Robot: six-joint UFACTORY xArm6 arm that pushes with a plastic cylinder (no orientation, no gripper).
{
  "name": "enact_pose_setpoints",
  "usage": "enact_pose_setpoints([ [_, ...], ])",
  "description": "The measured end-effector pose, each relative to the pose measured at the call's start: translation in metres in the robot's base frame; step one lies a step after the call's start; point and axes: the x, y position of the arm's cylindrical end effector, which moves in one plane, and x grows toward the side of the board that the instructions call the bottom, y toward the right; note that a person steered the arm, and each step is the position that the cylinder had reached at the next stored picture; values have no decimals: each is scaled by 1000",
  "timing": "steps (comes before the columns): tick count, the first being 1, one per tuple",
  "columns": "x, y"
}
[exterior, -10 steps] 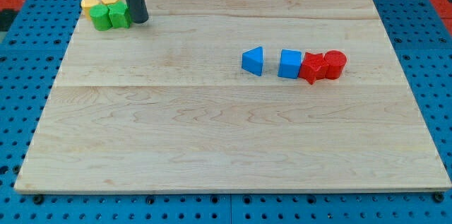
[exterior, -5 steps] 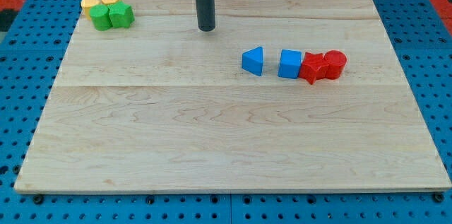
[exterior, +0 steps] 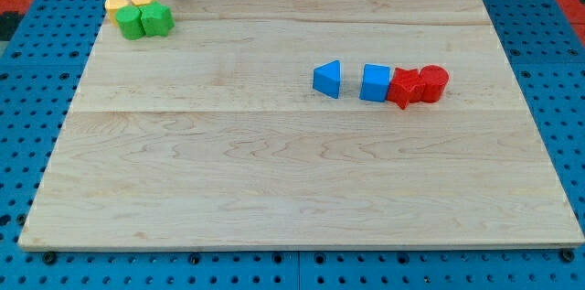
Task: Push the green circle into the blue blocks
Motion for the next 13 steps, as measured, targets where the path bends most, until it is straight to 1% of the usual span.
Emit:
enact_pose_setpoints([
  [1, 14, -70],
  [2, 49, -44],
  [3, 71, -43],
  [4, 93, -71],
  [5, 113, 0],
  [6, 114, 88],
  [7, 149, 138],
  [8, 163, 70],
  [9, 178, 97],
  [10, 189, 167],
  [11, 214, 111],
  [12, 230, 155],
  [13, 230, 251],
])
